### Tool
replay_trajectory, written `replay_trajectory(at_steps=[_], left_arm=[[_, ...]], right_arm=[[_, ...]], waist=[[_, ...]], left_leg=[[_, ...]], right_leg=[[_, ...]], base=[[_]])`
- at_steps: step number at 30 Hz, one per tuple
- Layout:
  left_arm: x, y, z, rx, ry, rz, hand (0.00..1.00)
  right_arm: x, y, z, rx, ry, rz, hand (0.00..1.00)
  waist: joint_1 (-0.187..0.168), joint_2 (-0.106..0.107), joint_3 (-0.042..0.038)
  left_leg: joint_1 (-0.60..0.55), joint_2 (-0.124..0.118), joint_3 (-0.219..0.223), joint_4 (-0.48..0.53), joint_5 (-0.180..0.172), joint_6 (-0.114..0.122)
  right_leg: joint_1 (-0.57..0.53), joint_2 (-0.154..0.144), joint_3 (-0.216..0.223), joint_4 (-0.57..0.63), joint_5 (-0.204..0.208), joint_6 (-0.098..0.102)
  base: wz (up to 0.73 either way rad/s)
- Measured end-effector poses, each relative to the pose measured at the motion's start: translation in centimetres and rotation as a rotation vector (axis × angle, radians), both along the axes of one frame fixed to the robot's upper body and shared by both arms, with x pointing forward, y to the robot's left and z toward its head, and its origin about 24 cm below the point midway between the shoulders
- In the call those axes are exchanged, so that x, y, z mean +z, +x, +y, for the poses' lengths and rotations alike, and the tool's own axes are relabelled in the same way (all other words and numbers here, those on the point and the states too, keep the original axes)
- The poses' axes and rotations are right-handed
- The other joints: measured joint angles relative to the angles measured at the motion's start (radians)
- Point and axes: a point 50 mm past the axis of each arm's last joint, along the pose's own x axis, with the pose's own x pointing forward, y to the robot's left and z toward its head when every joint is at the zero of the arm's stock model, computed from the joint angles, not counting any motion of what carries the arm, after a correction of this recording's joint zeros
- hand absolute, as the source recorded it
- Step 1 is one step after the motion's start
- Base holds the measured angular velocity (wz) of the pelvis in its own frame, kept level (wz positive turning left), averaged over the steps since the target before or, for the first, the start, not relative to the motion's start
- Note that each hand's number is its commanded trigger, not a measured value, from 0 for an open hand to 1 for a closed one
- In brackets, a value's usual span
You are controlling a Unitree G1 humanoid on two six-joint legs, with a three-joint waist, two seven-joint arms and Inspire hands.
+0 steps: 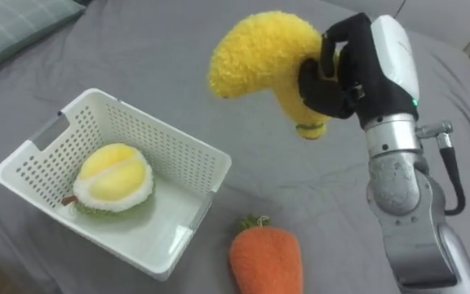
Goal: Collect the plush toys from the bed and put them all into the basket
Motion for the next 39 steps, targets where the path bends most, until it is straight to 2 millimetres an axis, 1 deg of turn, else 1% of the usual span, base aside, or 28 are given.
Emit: replay_trajectory(at_steps=[3,4,5,6,10,13,16,19,25,28,29,32,36,37,38,39], left_arm=[[-0.1,-0.3,0.0,0.003,-0.003,0.014,0.0],[-0.1,-0.5,0.0,0.0,-0.003,0.024,0.0],[-0.1,-0.5,-0.1,-0.006,-0.003,0.031,0.0],[-0.1,-0.4,-0.1,-0.007,-0.003,0.029,0.0],[-0.1,-0.4,-0.1,-0.013,-0.002,0.038,0.0],[-0.3,-0.7,-0.2,-0.01,-0.005,0.057,0.0],[-0.3,-0.7,-0.3,-0.008,-0.008,0.06,0.0],[-0.3,-0.5,-0.3,-0.013,-0.008,0.06,0.0],[-0.5,-0.1,-1.1,-0.058,-0.02,0.072,0.0],[-0.5,0.5,-1.3,-0.071,-0.023,0.053,0.0],[-0.5,0.9,-1.4,-0.08,-0.023,0.04,0.0],[-0.5,1.2,-1.5,-0.088,-0.022,0.034,0.0],[-0.5,1.5,-1.6,-0.107,-0.021,0.036,0.0],[-0.5,1.5,-1.6,-0.107,-0.019,0.035,0.0],[-0.5,1.5,-1.6,-0.109,-0.019,0.035,0.0],[-0.5,1.5,-1.6,-0.109,-0.02,0.035,0.0]], right_arm=[[-0.1,0.3,1.1,0.048,-0.016,0.031,1.0],[-0.1,0.4,1.6,0.061,-0.022,0.041,1.0],[-0.3,0.4,1.8,0.075,-0.023,0.055,1.0],[-0.4,0.4,2.0,0.083,-0.026,0.065,1.0],[-0.8,0.5,4.1,0.167,-0.018,0.104,1.0],[-0.5,0.7,5.9,0.229,-0.001,0.108,1.0],[0.0,0.9,6.5,0.251,0.004,0.092,1.0],[-0.1,0.8,7.1,0.275,0.005,0.098,1.0],[-1.0,0.1,9.7,0.381,0.01,0.151,1.0],[-1.6,-0.2,10.9,0.431,-0.017,0.183,1.0],[-1.8,-0.3,11.0,0.443,-0.028,0.195,1.0],[-2.4,-0.4,11.5,0.462,-0.053,0.226,1.0],[-3.3,-0.3,11.3,0.446,-0.063,0.269,1.0],[-3.8,-0.2,11.3,0.438,-0.075,0.282,0.65],[-4.3,0.0,11.2,0.422,-0.095,0.3,0.37],[-4.6,0.1,11.2,0.414,-0.104,0.311,0.24]], waist=[[0.006,0.0,0.0001],[0.012,0.0,0.0],[0.025,0.0,0.0],[0.03,0.0,0.0],[0.057,0.001,-0.0005],[0.064,0.002,-0.0001],[0.081,0.003,0.0003],[0.086,0.003,0.0001],[0.107,0.008,0.0005],[0.104,0.008,0.0004],[0.108,0.007,0.0002],[0.113,0.008,0.0007],[0.114,0.009,0.0008],[0.114,0.008,0.0003],[0.114,0.008,0.0003],[0.115,0.008,0.0003]], left_leg=[[-0.003,-0.002,-0.008,-0.001,0.0,0.0],[-0.004,-0.003,-0.013,-0.001,0.0,0.0],[-0.005,-0.004,-0.015,-0.001,0.0,0.0],[-0.006,-0.004,-0.016,-0.001,0.0,0.0],[-0.008,-0.004,-0.022,0.001,0.0,0.0],[-0.01,-0.005,-0.027,0.009,0.0,0.0],[-0.013,-0.006,-0.031,0.016,0.0,0.0],[-0.02,-0.008,-0.045,0.018,0.0,0.0],[-0.023,-0.01,-0.05,0.018,0.0,0.0],[-0.031,-0.014,-0.067,0.021,0.002,0.0],[-0.038,-0.017,-0.07,0.022,0.004,0.0],[-0.04,-0.019,-0.071,0.02,0.004,0.001],[-0.04,-0.02,-0.073,0.018,0.005,0.002],[-0.039,-0.02,-0.073,0.016,0.005,0.002],[-0.038,-0.02,-0.073,0.016,0.005,0.003],[-0.039,-0.02,-0.073,0.016,0.005,0.003]], right_leg=[[0.001,-0.002,-0.011,0.001,0.0,0.0],[0.002,-0.002,-0.017,0.001,0.0,0.0],[0.002,-0.002,-0.017,0.001,0.0,0.0],[0.002,-0.001,-0.016,0.001,0.0,0.0],[0.002,0.001,-0.018,0.001,0.0,0.0],[0.003,0.004,-0.021,0.001,0.0,0.0],[0.005,0.002,-0.024,0.001,0.0,0.0],[0.006,-0.004,-0.046,0.001,0.0,0.0],[0.006,-0.004,-0.048,-0.001,0.0,0.001],[0.006,-0.007,-0.072,-0.003,0.0,0.001],[0.003,-0.007,-0.073,-0.008,0.0,0.001],[0.003,-0.007,-0.074,-0.014,0.0,0.002],[0.003,-0.006,-0.075,-0.015,0.001,0.003],[0.004,-0.006,-0.074,-0.015,0.001,0.003],[0.004,-0.006,-0.074,-0.015,0.0,0.004],[0.004,-0.006,-0.074,-0.015,0.0,0.004]], base=[[0.09],[0.04],[0.05],[0.04],[0.05],[0.07],[0.06],[0.13],[0.02],[0.15],[0.16],[0.02],[0.0],[0.0],[0.0],[0.0]])
